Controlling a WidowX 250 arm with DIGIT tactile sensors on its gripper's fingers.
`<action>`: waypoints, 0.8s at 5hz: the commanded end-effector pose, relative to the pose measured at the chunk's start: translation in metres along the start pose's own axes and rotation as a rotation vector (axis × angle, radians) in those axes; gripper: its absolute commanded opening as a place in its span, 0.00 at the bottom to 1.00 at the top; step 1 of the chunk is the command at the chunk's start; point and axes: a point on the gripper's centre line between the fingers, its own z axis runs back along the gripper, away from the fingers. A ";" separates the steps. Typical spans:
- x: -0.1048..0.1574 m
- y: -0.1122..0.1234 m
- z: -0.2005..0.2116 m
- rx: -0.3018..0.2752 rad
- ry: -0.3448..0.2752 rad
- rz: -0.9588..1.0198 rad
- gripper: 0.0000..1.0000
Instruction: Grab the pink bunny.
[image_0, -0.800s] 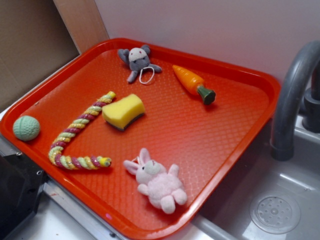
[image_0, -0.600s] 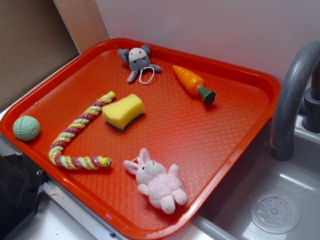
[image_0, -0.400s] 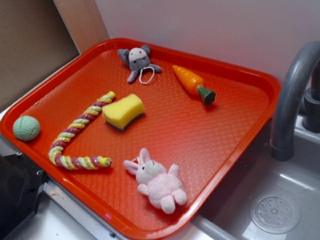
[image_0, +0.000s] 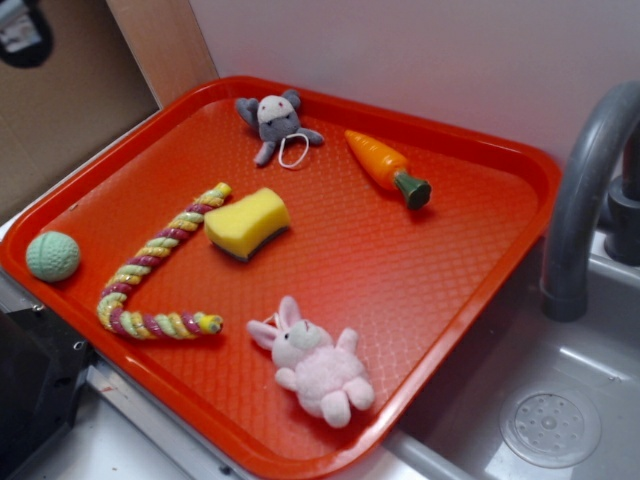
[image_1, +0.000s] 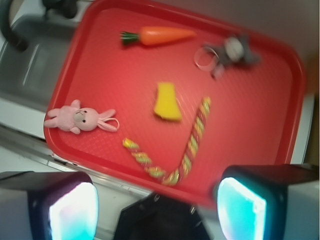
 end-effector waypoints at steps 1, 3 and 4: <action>0.034 -0.080 -0.045 -0.011 0.116 -0.520 1.00; 0.024 -0.120 -0.104 0.020 0.202 -0.975 1.00; 0.027 -0.122 -0.126 0.008 0.233 -0.992 1.00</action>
